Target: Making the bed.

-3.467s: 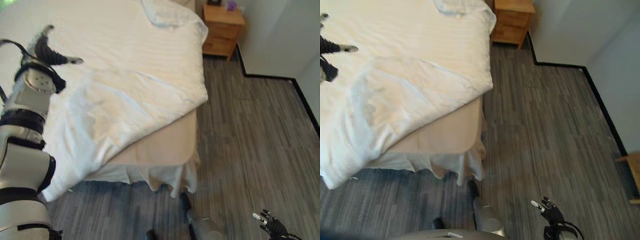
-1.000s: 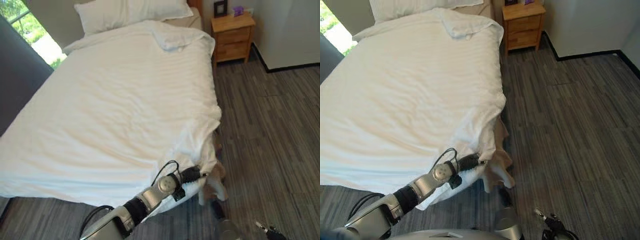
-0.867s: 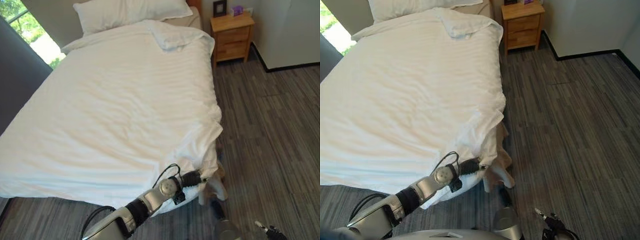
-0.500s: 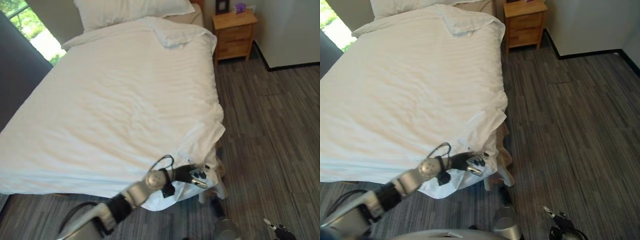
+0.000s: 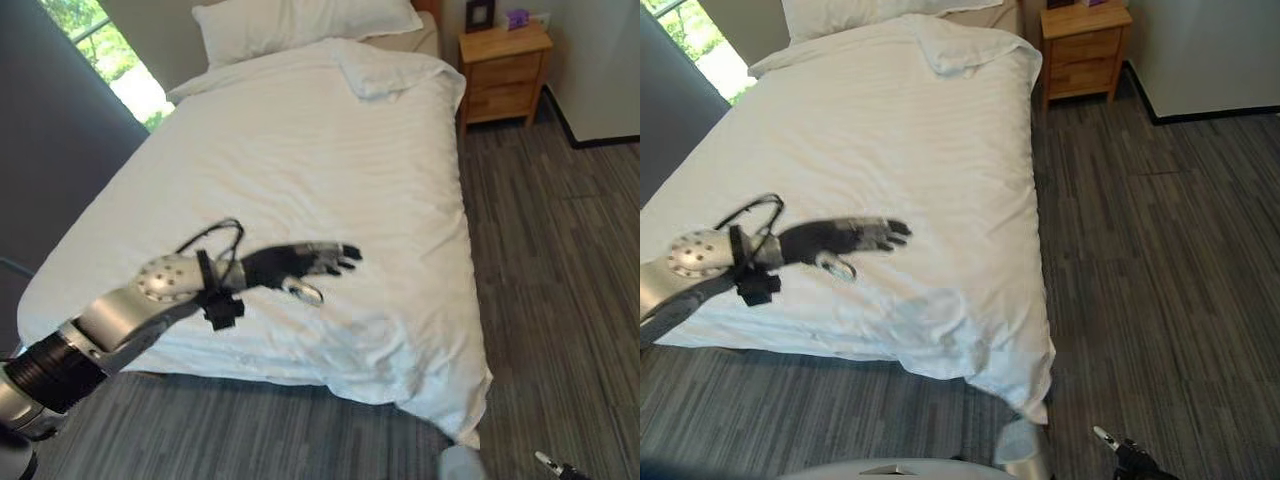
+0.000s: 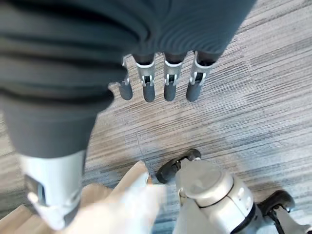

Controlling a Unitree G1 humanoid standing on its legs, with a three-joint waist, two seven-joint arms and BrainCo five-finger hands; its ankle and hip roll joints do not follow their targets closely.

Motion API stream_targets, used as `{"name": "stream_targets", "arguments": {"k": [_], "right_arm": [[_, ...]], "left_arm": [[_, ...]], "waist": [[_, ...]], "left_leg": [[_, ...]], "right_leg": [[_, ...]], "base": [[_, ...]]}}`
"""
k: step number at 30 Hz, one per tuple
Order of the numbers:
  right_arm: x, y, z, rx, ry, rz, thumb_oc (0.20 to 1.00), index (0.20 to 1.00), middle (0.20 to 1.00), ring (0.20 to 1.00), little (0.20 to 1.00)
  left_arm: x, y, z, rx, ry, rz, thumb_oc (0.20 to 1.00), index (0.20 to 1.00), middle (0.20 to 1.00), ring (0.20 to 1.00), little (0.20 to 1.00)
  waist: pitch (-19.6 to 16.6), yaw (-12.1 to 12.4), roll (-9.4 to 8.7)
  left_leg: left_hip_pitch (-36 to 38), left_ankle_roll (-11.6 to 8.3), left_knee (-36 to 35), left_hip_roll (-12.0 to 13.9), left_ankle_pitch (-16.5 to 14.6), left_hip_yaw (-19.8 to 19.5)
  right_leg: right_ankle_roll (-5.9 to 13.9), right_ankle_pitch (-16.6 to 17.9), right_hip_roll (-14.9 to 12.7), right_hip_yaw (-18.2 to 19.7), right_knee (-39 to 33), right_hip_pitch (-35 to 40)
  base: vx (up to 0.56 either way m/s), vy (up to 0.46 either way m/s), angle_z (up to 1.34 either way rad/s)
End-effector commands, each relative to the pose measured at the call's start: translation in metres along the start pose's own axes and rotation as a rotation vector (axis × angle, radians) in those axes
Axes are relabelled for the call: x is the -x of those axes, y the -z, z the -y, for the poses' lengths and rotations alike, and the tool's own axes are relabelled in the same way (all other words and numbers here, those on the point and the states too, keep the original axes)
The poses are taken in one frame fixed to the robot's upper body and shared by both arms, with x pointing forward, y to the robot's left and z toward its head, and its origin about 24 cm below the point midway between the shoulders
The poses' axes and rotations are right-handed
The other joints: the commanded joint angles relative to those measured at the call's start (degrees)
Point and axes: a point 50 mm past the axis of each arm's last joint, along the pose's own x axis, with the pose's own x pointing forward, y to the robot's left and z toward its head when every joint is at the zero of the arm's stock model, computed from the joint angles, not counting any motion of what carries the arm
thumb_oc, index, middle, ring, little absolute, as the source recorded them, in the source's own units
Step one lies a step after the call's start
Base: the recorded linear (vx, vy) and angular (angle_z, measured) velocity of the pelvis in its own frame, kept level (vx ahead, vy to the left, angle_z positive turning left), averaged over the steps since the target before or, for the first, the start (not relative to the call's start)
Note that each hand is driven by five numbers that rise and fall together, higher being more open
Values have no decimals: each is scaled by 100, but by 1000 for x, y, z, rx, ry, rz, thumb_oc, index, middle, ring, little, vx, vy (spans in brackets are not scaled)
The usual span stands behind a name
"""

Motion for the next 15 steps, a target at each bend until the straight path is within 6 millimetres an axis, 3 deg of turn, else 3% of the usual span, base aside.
{"name": "stream_targets", "arguments": {"k": [1, 2, 4, 6, 7, 8, 9, 10, 11, 13, 14, 15], "right_arm": [[4, 14, 6, -40, 13, -13, 1000, 1000, 1000, 1000, 1000], [4, 13, 7, -35, 13, -11, 1000, 1000, 1000, 1000, 1000], [4, 12, 3, -50, 7, 12, 1000, 1000, 1000, 1000, 1000], [3, 7, 0, -60, 5, 36, 1000, 1000, 1000, 1000, 1000], [3, -8, 0, -91, 17, 107, 1000, 1000, 1000, 1000, 1000], [2, -22, -1, -107, 26, 162, 1000, 1000, 1000, 1000, 1000], [2, -22, 0, -104, 28, 163, 1000, 1000, 1000, 1000, 1000], [3, -42, -1, -122, 37, 248, 1000, 1000, 1000, 1000, 1000], [10, -79, -6, -135, 54, 409, 1000, 1000, 1000, 1000, 1000], [28, -127, -11, -151, 48, 628, 1000, 1000, 1000, 1000, 1000], [36, -141, -13, -162, 44, 700, 1000, 1000, 1000, 1000, 1000], [37, -141, -13, -160, 45, 700, 1000, 1000, 1000, 1000, 1000]], "left_arm": [[43, -12, -42, -72, -353, 109, 1000, 1000, 1000, 1000, 1000], [45, -11, -41, -70, -358, 108, 1000, 1000, 1000, 1000, 1000], [72, 6, -51, -14, -587, 143, 1000, 1000, 1000, 1000, 1000], [85, 16, -52, 26, -699, 167, 1000, 1000, 1000, 1000, 1000], [104, 37, -53, 109, -868, 200, 1000, 1000, 1000, 1000, 1000], [110, 46, -51, 155, -971, 249, 1000, 1000, 1000, 1000, 1000], [110, 46, -50, 156, -974, 249, 1000, 1000, 1000, 1000, 1000], [111, 62, -42, 244, -1079, 307, 1000, 1000, 1000, 1000, 1000], [103, 78, -26, 346, -1219, 392, 1000, 1000, 1000, 1000, 1000], [103, 90, -7, 407, -1350, 421, 1000, 1000, 1000, 1000, 1000], [105, 92, -2, 412, -1379, 422, 1000, 1000, 1000, 1000, 1000], [104, 92, -1, 412, -1381, 421, 1000, 1000, 1000, 1000, 1000]], "waist": [[-366, -1, -218], [-362, -27, -208], [-357, 47, -266], [-344, 46, -289], [-311, 65, -345], [-298, 91, -396], [-292, 78, -381], [-247, 87, -443], [-202, 101, -539], [-142, 110, -628], [-127, 120, -660], [-130, 121, -653]], "left_leg": [[-487, -168, 69, -94, 695, -306], [-485, -168, 69, -93, 695, -307], [-495, -162, 69, -94, 686, -319], [-498, -156, 69, -93, 680, -329], [-515, -146, 69, -89, 665, -336], [-531, -140, 69, -86, 656, -338], [-525, -139, 69, -84, 652, -339], [-514, -125, 69, -82, 624, -348], [-583, -110, 69, -69, 629, -338], [-635, -88, 69, -55, 612, -310], [-647, -79, 69, -53, 602, -300], [-644, -78, 69, -53, 600, -296]], "right_leg": [[157, -480, -110, -60, 376, 613], [157, -481, -110, -60, 376, 615], [154, -495, -118, -90, 367, 619], [150, -507, -114, -90, 368, 614], [145, -521, -114, -94, 361, 603], [140, -520, -115, -92, 356, 583], [141, -524, -114, -93, 360, 588], [134, -552, -114, -89, 355, 600], [118, -534, -107, -62, 348, 527], [99, -528, -99, -33, 336, 484], [96, -527, -98, -22, 329, 475], [96, -528, -98, -18, 331, 475]], "base": [[0, 0, 0], [-16, 10, -3], [-7, 5, -2], [-7, 5, 2], [-19, 10, 4], [0, 0, 0], [0, 0, 0], [0, 0, 0], [-22, 12, 4], [-18, 6, -1], [-9, 8, -3], [-6, 3, -4]]}}
